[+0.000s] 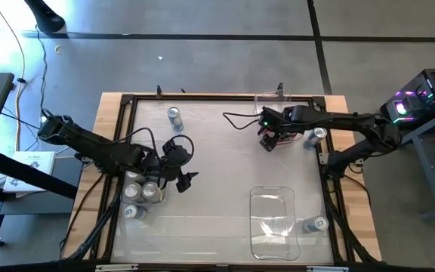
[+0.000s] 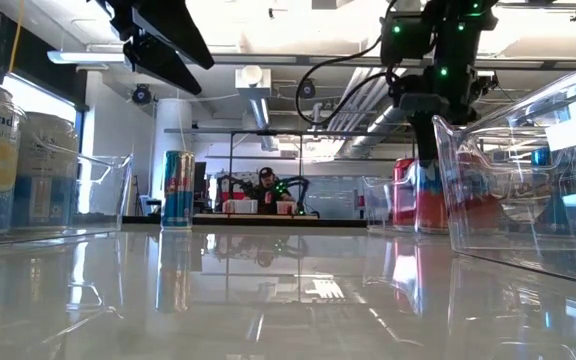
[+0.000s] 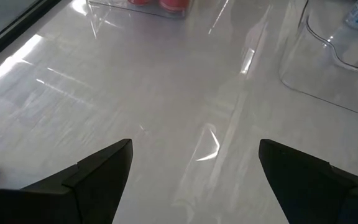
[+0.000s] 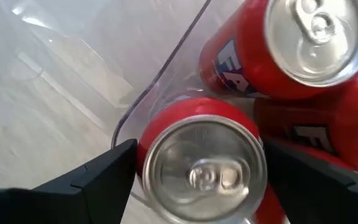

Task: Sort soda cans
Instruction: Put the red soda can into the top right transparent bin, then put the bottom right blue soda can into the bottom right transparent bin

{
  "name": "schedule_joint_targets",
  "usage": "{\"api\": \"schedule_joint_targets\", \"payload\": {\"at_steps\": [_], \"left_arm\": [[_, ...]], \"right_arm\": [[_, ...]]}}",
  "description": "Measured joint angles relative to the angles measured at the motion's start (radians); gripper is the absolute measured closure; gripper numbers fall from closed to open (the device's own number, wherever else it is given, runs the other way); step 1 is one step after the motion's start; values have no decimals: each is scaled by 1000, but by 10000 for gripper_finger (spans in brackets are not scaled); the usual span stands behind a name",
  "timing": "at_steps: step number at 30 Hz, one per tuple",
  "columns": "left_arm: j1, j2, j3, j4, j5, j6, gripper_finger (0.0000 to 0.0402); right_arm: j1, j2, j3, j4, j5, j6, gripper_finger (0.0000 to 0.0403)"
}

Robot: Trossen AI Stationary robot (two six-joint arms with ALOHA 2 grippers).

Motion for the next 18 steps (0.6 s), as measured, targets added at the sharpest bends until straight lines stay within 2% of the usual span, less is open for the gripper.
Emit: {"api": "schedule_joint_targets", "payload": {"at_steps": [6,11,15,18], "left_arm": [[5,0,0,1,1,0,57],[4,0,0,1,-7,12,57],[-11,0,0,0,-31,16,57],[-37,0,0,-5,-51,8,57]], "right_arm": [[9,0,103,-115,60,-2,71],[66,0,221,-252,140,39,70],[200,0,302,-397,190,152,70],[370,0,353,-502,142,251,70]]}}
